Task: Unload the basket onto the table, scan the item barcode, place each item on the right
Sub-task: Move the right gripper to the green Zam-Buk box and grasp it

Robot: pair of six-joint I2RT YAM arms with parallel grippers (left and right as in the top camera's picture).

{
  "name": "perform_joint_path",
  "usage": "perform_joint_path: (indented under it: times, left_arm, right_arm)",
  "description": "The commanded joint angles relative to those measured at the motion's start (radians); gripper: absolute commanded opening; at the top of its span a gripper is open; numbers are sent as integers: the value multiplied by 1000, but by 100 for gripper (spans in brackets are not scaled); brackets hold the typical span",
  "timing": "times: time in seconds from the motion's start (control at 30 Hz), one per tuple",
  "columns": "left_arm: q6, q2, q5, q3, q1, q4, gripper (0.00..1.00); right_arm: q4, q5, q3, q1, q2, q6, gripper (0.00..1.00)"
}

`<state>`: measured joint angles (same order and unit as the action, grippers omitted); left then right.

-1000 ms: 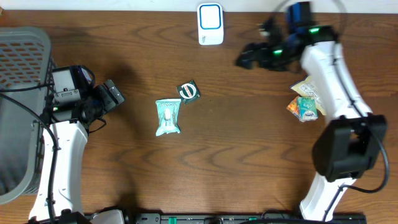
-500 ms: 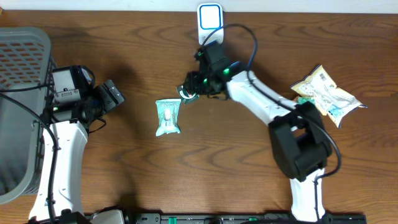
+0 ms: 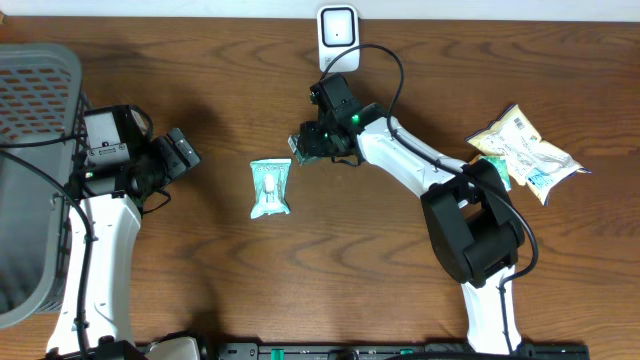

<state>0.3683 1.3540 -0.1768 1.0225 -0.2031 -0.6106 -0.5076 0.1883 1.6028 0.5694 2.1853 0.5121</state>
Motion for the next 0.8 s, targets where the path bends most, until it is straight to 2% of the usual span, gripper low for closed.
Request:
perform_joint_path:
  times: [0.0, 0.13, 0.2, 0.27, 0.43, 0.57, 0.77]
  left_arm:
    - [-9, 0, 10, 4, -4, -3, 98]
    - [-9, 0, 10, 4, -4, -3, 98]
    - [-9, 0, 10, 4, -4, -3, 98]
    - [-9, 0, 10, 4, -4, -3, 98]
    - [-9, 0, 10, 4, -4, -3, 98]
    - [-9, 0, 10, 4, -4, -3, 98]
    - [-9, 0, 10, 4, -4, -3, 98]
  right_arm:
    - [-42, -109, -14, -10, 42, -33, 54]
    - [-55, -98, -14, -17, 42, -54, 57]
    - [-65, -13, -12, -29, 39, -95, 61]
    - [-77, 62, -5, -65, 10, -115, 58]
    - [-132, 114, -1, -151, -79, -173, 64]
    - [-141, 208, -2, -178, -76, -181, 64]
    - [-143, 208, -1, -176, -74, -206, 65]
